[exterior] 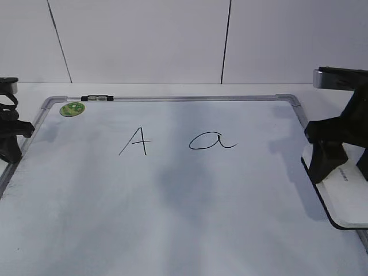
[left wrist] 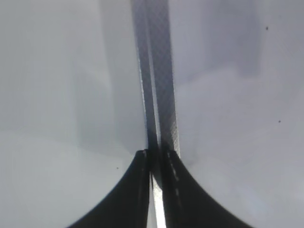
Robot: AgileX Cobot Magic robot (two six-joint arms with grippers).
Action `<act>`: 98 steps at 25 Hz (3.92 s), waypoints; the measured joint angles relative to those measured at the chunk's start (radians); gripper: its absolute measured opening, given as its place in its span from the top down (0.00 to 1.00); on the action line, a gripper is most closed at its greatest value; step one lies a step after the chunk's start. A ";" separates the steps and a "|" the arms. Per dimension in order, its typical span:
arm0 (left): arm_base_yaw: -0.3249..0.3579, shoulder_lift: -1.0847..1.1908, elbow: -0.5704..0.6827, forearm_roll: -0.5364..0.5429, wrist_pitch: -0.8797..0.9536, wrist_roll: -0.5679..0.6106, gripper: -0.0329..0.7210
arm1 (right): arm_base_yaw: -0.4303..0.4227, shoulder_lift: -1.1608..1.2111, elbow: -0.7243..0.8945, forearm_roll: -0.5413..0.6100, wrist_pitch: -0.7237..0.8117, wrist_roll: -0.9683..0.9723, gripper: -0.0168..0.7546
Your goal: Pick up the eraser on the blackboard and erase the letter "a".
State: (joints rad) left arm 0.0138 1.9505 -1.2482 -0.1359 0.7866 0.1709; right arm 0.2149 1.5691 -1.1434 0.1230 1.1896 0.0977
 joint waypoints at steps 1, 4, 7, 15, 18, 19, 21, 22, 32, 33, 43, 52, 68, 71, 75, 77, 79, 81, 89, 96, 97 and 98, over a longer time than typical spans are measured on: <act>0.000 0.000 0.000 0.000 0.000 0.000 0.91 | 0.005 0.001 -0.005 0.000 0.000 -0.002 0.24; 0.000 0.000 0.000 0.000 0.002 0.000 0.91 | 0.034 0.009 -0.044 -0.033 -0.002 0.001 0.24; 0.000 0.000 0.000 0.000 0.002 0.000 0.91 | 0.068 0.048 -0.130 -0.065 0.008 0.011 0.24; 0.000 0.000 0.000 0.000 0.002 -0.002 0.91 | 0.135 0.303 -0.438 -0.082 0.030 0.015 0.24; 0.000 0.000 0.000 0.000 0.002 -0.002 0.91 | 0.164 0.437 -0.565 -0.100 0.030 0.015 0.24; 0.000 0.000 0.000 0.000 0.002 -0.002 0.91 | 0.174 0.474 -0.607 -0.100 0.030 0.015 0.24; 0.000 0.000 0.000 -0.001 0.002 -0.002 0.91 | 0.191 0.552 -0.675 -0.100 0.030 0.015 0.24; 0.000 0.000 0.000 -0.001 0.002 -0.002 0.91 | 0.199 0.579 -0.705 -0.100 0.030 0.015 0.24; 0.000 0.000 0.000 -0.002 0.003 -0.002 0.90 | 0.212 0.710 -0.817 -0.096 0.030 0.016 0.24; 0.000 0.000 0.000 -0.002 0.003 -0.002 0.90 | 0.212 0.712 -0.819 -0.096 0.030 0.016 0.24; 0.000 0.000 0.000 0.000 0.003 -0.002 0.90 | 0.224 0.722 -0.823 -0.100 0.030 0.006 0.24; 0.000 0.000 0.000 0.000 0.003 -0.002 0.90 | 0.303 0.724 -0.823 -0.069 0.030 -0.040 0.24; 0.000 0.000 0.000 0.002 0.001 0.000 0.89 | 0.268 0.724 -0.823 -0.087 0.030 0.004 0.24; 0.000 0.000 0.000 0.002 0.001 0.000 0.89 | 0.198 0.724 -0.823 -0.096 0.030 0.007 0.24; 0.000 0.000 0.000 0.004 0.001 0.002 0.88 | 0.144 0.724 -0.825 -0.123 0.030 0.011 0.24; 0.000 0.000 0.000 0.004 0.001 0.002 0.88 | 0.135 0.724 -0.825 -0.110 0.030 0.011 0.24; 0.000 0.000 0.000 0.004 0.001 0.002 0.88 | 0.141 0.724 -0.825 -0.103 0.030 0.006 0.24; 0.000 0.000 0.000 0.005 0.001 0.002 0.88 | 0.157 0.724 -0.825 -0.101 0.030 0.001 0.24; 0.000 0.000 0.000 0.007 0.001 0.006 0.87 | 0.353 0.724 -0.826 -0.088 0.030 -0.019 0.24; 0.000 0.000 0.000 0.009 0.001 0.006 0.87 | 0.353 0.726 -0.826 -0.100 0.030 -0.006 0.24; 0.000 0.000 0.000 0.009 0.001 0.008 0.87 | 0.341 0.726 -0.826 -0.102 0.030 -0.002 0.24; 0.000 0.000 0.000 0.009 0.000 0.008 0.86 | 0.321 0.726 -0.826 -0.103 0.030 0.000 0.24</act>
State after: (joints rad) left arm 0.0138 1.9505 -1.2482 -0.1268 0.7864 0.1786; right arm 0.5356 2.2954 -1.9695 0.0195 1.2199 0.0976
